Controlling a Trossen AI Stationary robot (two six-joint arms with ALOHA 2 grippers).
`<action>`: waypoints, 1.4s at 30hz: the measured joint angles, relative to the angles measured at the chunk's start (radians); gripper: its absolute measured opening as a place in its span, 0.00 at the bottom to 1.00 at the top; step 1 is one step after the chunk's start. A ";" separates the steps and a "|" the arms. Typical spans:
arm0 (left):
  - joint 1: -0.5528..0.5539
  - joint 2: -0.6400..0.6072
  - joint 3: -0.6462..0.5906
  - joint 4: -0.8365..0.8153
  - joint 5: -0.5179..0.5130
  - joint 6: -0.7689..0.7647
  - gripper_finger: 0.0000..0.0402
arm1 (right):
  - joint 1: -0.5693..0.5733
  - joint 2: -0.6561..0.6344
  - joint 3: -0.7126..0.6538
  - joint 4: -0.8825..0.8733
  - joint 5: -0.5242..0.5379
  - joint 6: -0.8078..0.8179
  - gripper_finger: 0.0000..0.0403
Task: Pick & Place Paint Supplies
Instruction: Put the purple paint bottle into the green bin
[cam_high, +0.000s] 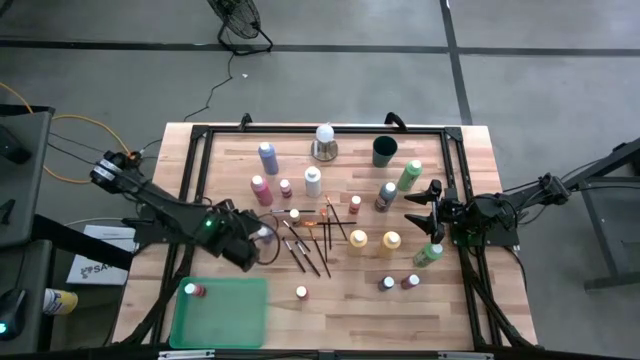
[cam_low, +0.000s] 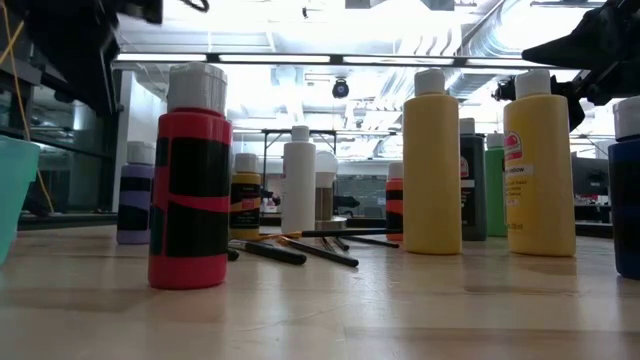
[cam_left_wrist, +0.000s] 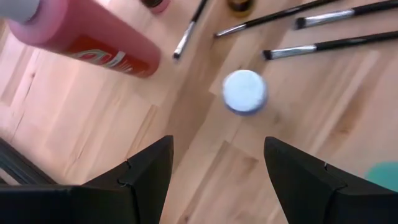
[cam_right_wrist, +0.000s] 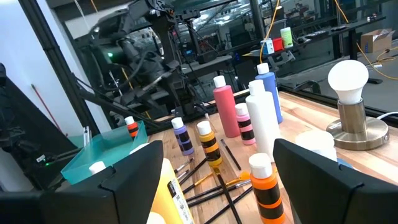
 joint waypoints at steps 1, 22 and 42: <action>0.009 0.000 -0.006 0.005 0.000 0.000 0.61 | 0.000 0.000 0.000 0.000 0.000 0.000 0.74; 0.125 -0.036 -0.008 0.199 0.134 0.053 0.61 | 0.000 0.000 0.000 0.000 0.000 0.000 0.74; 0.191 0.089 -0.007 0.210 0.188 0.138 0.61 | 0.000 0.000 0.000 0.003 0.000 0.000 0.74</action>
